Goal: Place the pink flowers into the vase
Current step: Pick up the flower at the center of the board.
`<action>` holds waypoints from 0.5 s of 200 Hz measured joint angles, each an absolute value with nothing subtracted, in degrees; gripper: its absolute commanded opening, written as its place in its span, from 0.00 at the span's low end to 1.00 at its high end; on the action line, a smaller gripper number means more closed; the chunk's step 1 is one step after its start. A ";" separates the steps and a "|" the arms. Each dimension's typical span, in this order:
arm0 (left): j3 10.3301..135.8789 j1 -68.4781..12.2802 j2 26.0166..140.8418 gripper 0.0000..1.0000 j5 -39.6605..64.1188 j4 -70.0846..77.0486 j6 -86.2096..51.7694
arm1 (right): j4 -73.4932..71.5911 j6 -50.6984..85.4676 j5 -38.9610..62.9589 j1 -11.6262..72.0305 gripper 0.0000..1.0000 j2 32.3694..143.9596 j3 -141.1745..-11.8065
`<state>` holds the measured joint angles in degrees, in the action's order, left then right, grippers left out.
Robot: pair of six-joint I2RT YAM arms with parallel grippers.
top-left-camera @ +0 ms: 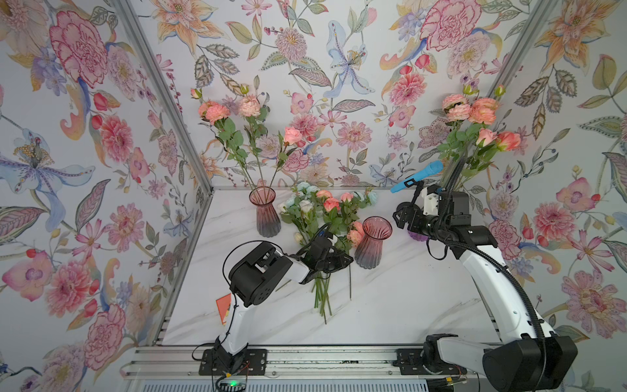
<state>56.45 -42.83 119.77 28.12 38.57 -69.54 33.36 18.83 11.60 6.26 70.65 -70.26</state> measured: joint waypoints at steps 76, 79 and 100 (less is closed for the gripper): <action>56.47 -43.35 119.81 0.06 28.12 41.28 -69.97 | 33.23 18.83 11.77 6.26 0.99 70.70 -70.26; 56.47 -43.38 119.81 0.05 28.16 41.36 -69.82 | 33.26 18.85 11.77 6.26 0.99 70.70 -70.26; 56.47 -43.44 119.81 0.00 28.14 41.69 -69.67 | 33.23 18.85 11.77 6.26 0.99 70.70 -70.26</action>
